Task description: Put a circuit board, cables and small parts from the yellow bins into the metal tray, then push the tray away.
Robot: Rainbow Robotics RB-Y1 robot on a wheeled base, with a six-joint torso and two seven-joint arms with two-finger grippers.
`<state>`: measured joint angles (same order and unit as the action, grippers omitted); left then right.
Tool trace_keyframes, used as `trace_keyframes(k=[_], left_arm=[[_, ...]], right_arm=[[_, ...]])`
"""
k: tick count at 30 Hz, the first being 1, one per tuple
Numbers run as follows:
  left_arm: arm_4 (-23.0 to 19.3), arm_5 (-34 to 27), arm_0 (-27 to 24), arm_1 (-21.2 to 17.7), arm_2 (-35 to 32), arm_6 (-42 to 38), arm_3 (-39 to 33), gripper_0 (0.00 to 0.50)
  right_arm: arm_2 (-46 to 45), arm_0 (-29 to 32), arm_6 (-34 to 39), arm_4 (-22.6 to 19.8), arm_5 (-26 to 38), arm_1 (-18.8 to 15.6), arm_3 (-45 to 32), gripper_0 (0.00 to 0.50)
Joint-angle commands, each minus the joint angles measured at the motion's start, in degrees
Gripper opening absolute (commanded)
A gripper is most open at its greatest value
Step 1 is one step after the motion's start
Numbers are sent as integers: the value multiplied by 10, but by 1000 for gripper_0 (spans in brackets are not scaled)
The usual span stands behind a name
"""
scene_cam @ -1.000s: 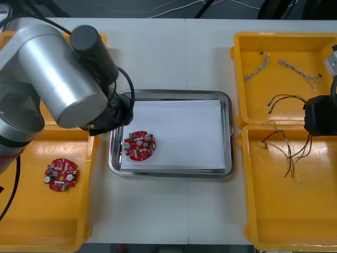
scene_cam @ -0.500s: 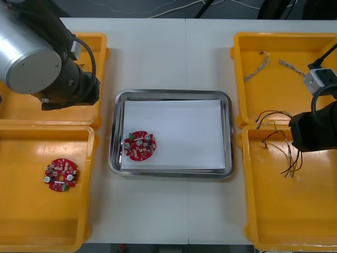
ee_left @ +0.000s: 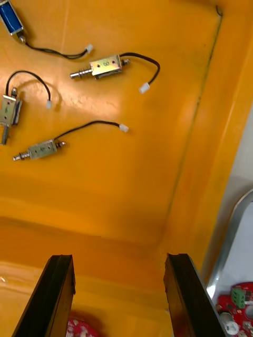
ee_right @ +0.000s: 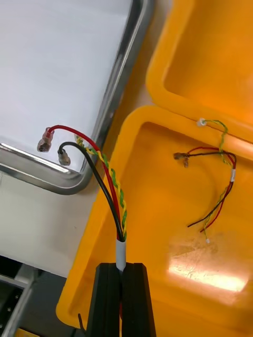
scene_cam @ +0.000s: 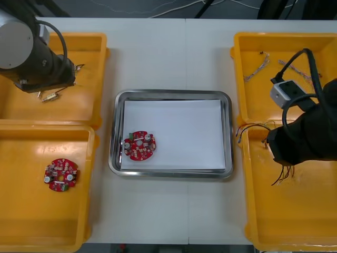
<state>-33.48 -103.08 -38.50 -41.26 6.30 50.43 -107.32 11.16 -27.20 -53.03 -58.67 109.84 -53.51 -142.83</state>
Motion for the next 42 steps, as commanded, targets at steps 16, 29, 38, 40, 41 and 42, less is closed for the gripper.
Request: trace_keyframes(k=[16,29,38,40,41,42], left_arm=[[32,99,30,-30,-85,144,84,500],[16,126,47,-33,-139,192,124,500],[16,148,66,-32,-141,200,124,500],[16,148,67,-32,-140,201,123,500],[16,148,67,-32,-141,201,124,500],[16,148,66,-32,-141,202,124,500]], right_arm=[[128,-120,-289,19,-29,29,67,0],[261,-218,-415,57,-81,89,164,0],[339,-264,-423,81,-127,130,229,0],[358,-271,-425,88,-139,140,245,0],[363,-272,-426,90,-141,143,249,0],[371,-276,-427,95,-147,147,256,0]])
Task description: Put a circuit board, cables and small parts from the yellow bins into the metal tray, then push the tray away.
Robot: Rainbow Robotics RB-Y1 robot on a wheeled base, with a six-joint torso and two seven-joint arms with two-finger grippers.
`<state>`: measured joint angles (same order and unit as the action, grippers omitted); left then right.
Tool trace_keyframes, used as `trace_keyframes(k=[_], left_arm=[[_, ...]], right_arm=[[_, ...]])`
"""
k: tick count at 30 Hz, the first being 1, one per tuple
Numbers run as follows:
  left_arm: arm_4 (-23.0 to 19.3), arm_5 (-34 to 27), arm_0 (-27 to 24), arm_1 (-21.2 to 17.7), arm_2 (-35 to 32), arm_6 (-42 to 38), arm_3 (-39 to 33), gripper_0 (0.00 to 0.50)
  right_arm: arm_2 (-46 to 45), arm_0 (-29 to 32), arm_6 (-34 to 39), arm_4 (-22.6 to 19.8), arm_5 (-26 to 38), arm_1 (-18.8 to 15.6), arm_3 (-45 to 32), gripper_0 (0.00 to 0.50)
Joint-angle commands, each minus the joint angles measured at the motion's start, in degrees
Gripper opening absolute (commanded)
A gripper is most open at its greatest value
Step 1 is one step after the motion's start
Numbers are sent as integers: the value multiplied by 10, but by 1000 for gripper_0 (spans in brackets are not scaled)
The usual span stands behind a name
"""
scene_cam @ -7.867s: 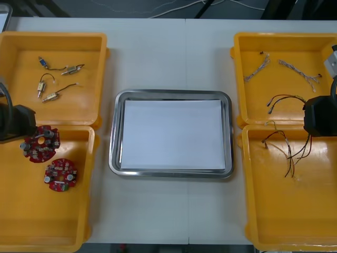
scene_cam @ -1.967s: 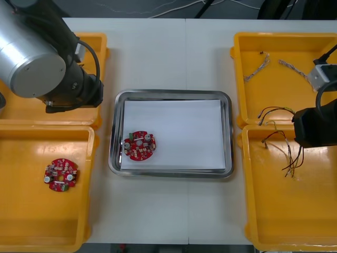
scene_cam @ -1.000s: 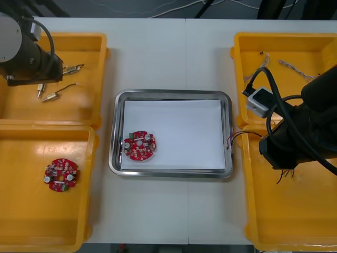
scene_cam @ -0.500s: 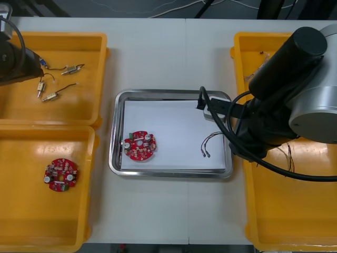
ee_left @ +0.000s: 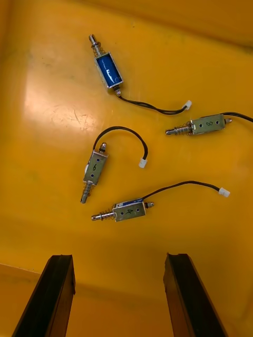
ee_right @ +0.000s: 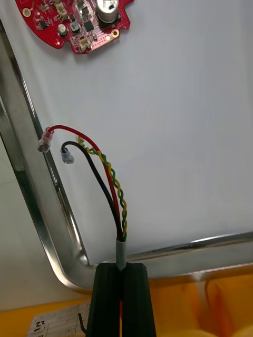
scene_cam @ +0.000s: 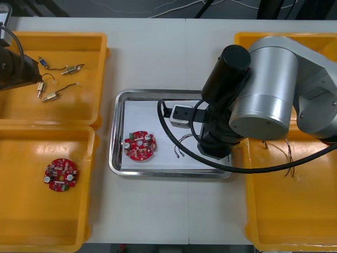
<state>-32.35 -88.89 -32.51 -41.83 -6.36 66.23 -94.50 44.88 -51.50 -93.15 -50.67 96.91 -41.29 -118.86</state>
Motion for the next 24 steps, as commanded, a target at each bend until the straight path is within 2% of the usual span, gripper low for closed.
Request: trace_keyframes(k=[1,4,11,17,24], left_arm=[[4,6,6,-26,-15,46,-5,500],[4,6,6,-27,-15,61,-4,500],[6,12,7,-26,-15,163,-4,500],[4,12,6,-27,-13,249,-3,500],[-15,20,4,-27,-10,355,15,500]], right_arm=[[42,-36,-27,20,-24,29,23,0],[57,-39,-31,26,-43,38,42,0],[97,-39,-42,55,-87,56,74,0],[116,-39,-50,63,-116,68,102,0],[142,-38,-49,78,-150,77,133,0]])
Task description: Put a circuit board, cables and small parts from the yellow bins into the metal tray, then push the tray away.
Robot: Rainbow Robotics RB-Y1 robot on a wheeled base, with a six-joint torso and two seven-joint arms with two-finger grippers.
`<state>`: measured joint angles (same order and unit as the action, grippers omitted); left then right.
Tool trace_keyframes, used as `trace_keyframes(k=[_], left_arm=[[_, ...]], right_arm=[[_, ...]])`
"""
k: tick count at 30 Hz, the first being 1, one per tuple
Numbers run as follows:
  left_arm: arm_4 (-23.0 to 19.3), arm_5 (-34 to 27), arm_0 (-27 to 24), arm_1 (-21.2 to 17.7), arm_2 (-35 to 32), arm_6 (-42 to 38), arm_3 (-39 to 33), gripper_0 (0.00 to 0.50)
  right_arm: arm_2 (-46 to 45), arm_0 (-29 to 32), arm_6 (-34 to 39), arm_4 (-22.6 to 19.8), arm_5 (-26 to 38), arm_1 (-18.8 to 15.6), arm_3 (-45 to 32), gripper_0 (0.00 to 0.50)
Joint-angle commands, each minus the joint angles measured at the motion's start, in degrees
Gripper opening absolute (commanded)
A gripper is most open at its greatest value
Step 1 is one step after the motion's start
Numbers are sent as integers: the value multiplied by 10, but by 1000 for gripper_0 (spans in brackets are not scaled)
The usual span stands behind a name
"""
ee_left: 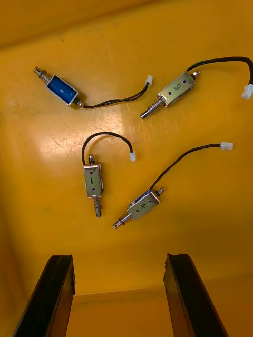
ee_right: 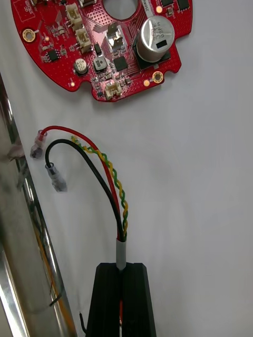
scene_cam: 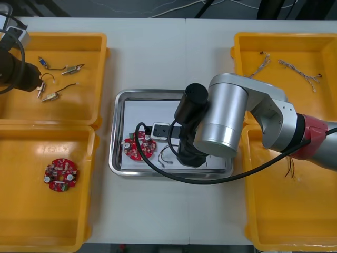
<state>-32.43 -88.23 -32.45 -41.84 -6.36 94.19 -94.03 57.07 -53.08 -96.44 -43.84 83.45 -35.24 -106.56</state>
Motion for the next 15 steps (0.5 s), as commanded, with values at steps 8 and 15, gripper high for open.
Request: trace_keyframes(k=[8,15], left_arm=[[-49,29,-22,-25,-4,208,73,500],[-51,43,-48,-22,19,279,110,500]], right_arm=[[23,-23,-13,21,-14,15,12,154],[18,-22,-11,32,-12,10,-3,500]])
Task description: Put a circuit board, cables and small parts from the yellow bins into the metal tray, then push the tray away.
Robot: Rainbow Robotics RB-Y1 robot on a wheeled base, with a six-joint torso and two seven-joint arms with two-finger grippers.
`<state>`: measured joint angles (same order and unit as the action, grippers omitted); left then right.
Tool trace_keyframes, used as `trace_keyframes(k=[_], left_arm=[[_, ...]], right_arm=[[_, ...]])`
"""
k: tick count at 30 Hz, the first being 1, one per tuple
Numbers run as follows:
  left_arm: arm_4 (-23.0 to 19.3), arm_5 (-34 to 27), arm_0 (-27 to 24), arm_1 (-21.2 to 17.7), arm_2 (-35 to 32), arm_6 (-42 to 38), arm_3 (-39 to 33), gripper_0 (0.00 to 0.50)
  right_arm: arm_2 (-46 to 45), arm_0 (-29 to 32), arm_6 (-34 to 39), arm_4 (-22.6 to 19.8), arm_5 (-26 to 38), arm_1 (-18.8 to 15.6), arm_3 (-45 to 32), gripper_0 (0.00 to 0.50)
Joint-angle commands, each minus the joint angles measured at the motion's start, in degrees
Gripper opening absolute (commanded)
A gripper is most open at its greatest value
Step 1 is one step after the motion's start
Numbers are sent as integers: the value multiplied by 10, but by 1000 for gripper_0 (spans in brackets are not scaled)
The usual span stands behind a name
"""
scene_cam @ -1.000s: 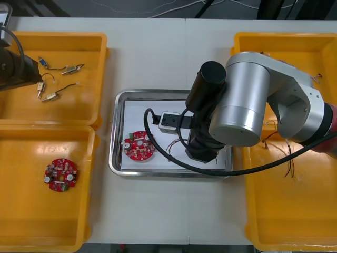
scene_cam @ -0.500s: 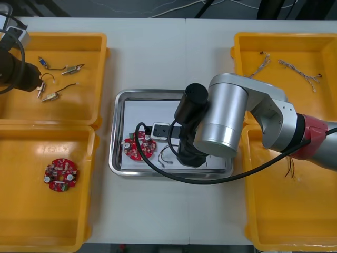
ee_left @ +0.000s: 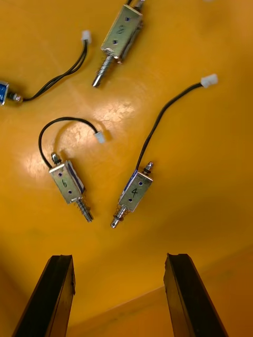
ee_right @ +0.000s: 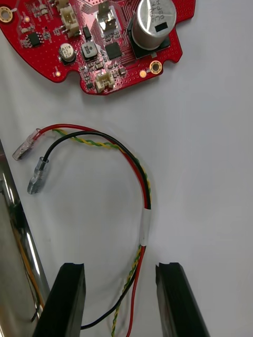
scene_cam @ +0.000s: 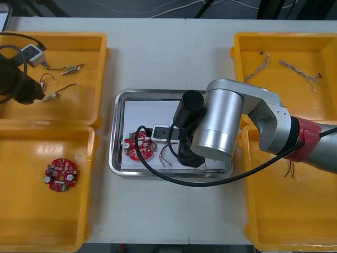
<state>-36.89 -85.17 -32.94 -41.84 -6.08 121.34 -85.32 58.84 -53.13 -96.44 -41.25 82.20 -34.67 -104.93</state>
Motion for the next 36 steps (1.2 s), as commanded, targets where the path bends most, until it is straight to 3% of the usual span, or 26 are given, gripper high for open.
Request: trace_keyframes(k=[1,10,19,23,36], left_arm=[[-6,12,-46,-21,16,14,28,500],[-7,31,-86,-3,23,107,98,500],[0,53,-93,1,61,140,109,500],[-1,55,-93,4,70,153,110,500],[9,71,-93,19,71,200,136,500]], right_arm=[[0,-22,-11,6,1,3,-20,500],[-40,-22,-6,-14,43,-3,-52,500],[-133,-22,14,-80,142,-18,-98,500],[-167,-22,73,-106,176,-27,-107,500],[-242,-19,271,-130,270,-64,-128,500]])
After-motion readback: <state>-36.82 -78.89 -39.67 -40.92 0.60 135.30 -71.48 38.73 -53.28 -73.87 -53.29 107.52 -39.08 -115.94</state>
